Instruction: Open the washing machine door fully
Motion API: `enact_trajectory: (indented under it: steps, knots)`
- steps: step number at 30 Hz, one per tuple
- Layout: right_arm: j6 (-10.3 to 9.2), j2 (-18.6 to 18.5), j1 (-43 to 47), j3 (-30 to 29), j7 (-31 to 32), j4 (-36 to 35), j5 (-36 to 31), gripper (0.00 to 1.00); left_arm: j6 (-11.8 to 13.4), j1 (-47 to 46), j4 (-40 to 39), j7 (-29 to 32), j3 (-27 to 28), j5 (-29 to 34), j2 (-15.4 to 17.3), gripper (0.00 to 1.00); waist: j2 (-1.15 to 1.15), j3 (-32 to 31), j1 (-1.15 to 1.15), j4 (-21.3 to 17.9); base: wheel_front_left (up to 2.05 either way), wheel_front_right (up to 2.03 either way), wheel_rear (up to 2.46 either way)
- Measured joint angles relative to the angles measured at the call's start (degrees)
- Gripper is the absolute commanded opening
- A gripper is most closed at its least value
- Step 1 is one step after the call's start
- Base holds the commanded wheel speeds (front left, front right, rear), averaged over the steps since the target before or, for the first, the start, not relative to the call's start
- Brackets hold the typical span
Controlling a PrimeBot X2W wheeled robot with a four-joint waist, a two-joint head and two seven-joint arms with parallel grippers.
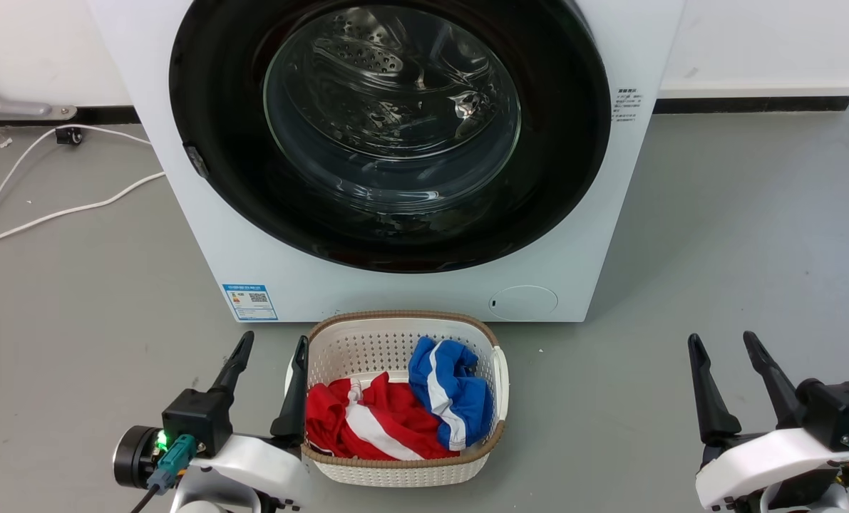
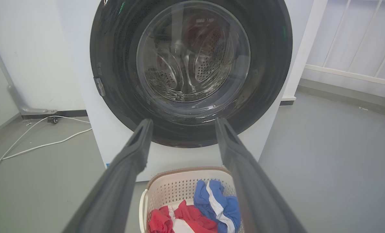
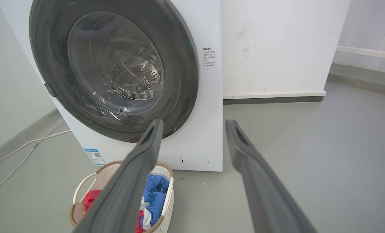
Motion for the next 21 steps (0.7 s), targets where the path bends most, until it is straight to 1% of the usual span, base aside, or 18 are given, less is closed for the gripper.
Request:
enact_trajectory:
  steps: [9, 21]
  knots:
    - [0.07, 0.41, 0.15, -0.03, -0.59, -0.24, -3.41, 1.00, -0.09, 0.18, 0.05, -0.97, 0.92, 2.16, -0.45, 1.00, 0.00, -0.06, 0.00, -0.05, 0.00, 0.00, 0.00]
    - [0.08, 0.68, 0.34, 0.67, -1.49, 0.00, -5.93, 1.00, -0.92, 0.44, 1.32, -2.01, 2.31, 4.75, -1.38, 1.00, 0.00, -0.15, 0.00, 0.02, 0.00, 0.00, 0.00]
